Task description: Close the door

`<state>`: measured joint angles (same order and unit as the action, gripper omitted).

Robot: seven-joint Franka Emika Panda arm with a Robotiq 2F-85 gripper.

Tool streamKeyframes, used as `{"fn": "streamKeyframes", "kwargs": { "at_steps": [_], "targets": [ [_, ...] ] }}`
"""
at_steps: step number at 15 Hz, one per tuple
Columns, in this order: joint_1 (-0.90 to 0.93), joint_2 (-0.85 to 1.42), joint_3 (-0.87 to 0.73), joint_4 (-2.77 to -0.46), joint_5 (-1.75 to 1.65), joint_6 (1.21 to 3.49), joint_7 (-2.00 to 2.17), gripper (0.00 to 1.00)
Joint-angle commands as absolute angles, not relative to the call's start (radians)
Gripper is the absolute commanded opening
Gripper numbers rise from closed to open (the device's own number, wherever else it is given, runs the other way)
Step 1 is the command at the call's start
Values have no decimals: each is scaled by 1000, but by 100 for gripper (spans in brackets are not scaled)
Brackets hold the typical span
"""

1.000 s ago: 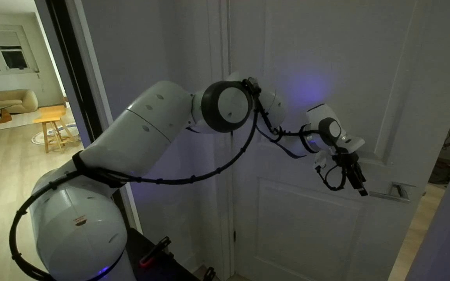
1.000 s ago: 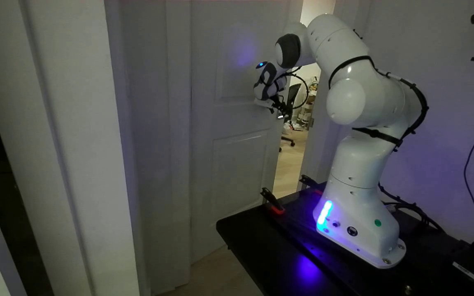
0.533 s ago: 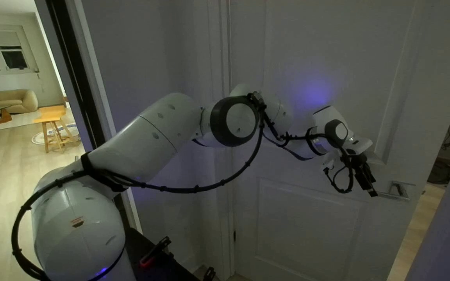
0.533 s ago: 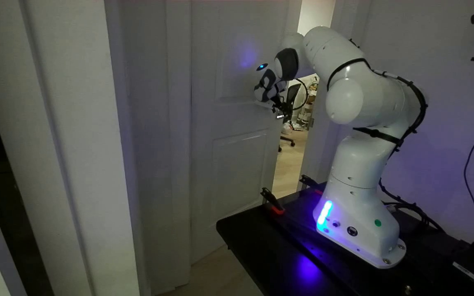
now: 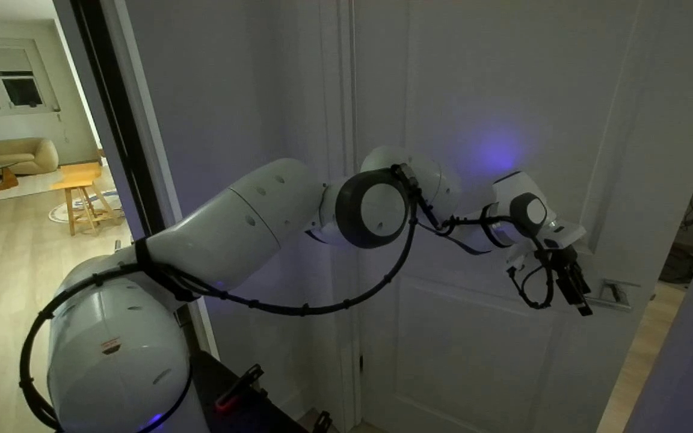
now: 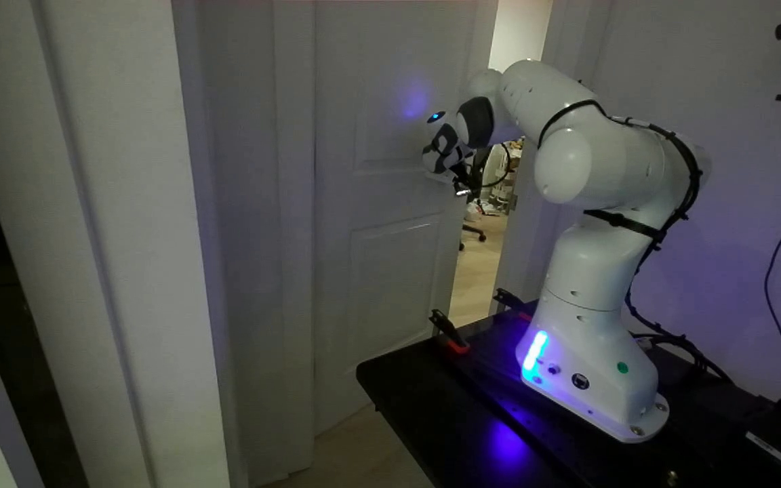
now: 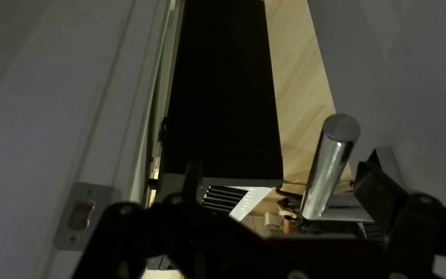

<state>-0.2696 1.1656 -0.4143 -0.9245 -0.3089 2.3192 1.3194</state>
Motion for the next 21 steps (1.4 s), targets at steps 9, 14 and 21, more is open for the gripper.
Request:
{"fn": "streamKeyframes", "kwargs": {
  "at_steps": [9, 14, 21],
  "targets": [
    [-327, 1287, -405, -697, -248, 2051, 1304, 100],
    [-324, 1285, -419, -687, -257, 2020, 1321, 100],
    [-318, 1259, -433, -729, -264, 2043, 1332, 63]
  ]
}}
